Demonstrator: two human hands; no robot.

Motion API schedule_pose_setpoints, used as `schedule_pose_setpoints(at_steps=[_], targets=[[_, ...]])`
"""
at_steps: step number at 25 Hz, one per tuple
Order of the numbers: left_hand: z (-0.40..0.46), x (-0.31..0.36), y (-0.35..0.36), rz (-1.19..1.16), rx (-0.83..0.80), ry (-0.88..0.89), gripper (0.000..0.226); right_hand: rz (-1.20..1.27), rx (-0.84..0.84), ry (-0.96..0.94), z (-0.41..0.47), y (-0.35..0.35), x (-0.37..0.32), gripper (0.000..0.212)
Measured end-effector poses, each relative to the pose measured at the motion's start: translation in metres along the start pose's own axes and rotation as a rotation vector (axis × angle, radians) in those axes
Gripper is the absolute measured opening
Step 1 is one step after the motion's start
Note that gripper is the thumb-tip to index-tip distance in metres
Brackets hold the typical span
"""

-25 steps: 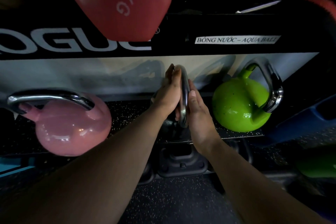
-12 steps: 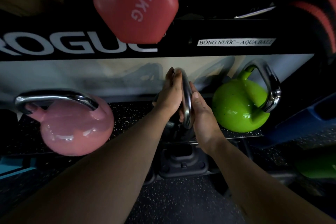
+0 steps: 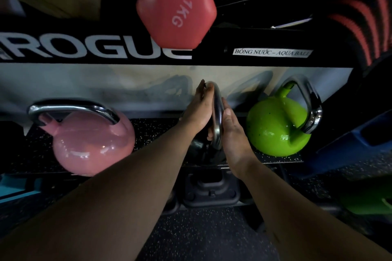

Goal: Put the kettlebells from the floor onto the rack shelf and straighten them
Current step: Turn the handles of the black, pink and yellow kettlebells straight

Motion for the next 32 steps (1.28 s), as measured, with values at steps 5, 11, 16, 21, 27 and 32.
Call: schedule_pose_setpoints(at_steps=[5, 11, 16, 21, 27, 32], targets=[[-0.041, 0.011, -0.054, 0.476, 0.231, 0.165, 0.066, -0.270, 0.151, -0.071, 0.005, -0.016, -0.017, 0.042], [-0.084, 0.037, -0.187, 0.765, 0.623, 0.276, 0.044, -0.755, 0.150, -0.446, -0.012, 0.053, -0.085, 0.053], [-0.124, -0.010, -0.303, 0.567, 0.948, -0.111, 0.060, -0.741, -0.046, -0.340, -0.005, 0.174, -0.094, 0.050], [-0.132, -0.058, -0.327, 0.019, 0.688, -0.277, 0.086, -0.737, -0.183, -0.191, 0.006, 0.282, -0.058, 0.045], [-0.120, -0.064, -0.319, -0.046, 0.540, -0.291, 0.095, -0.643, 0.080, -0.258, 0.005, 0.295, -0.053, 0.036], [-0.077, -0.071, -0.360, -0.071, 0.403, -0.126, 0.084, -0.525, 0.088, -0.159, -0.016, 0.326, -0.034, 0.036]])
Point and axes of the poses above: each hand's wrist, its own z-axis towards the middle knuckle, its own y-axis out of the palm, x = y × z, the point moved 6 cm from there along z, towards the middle knuckle, and after that the axes turned 8 degrees about y, right-handed, at the moved point
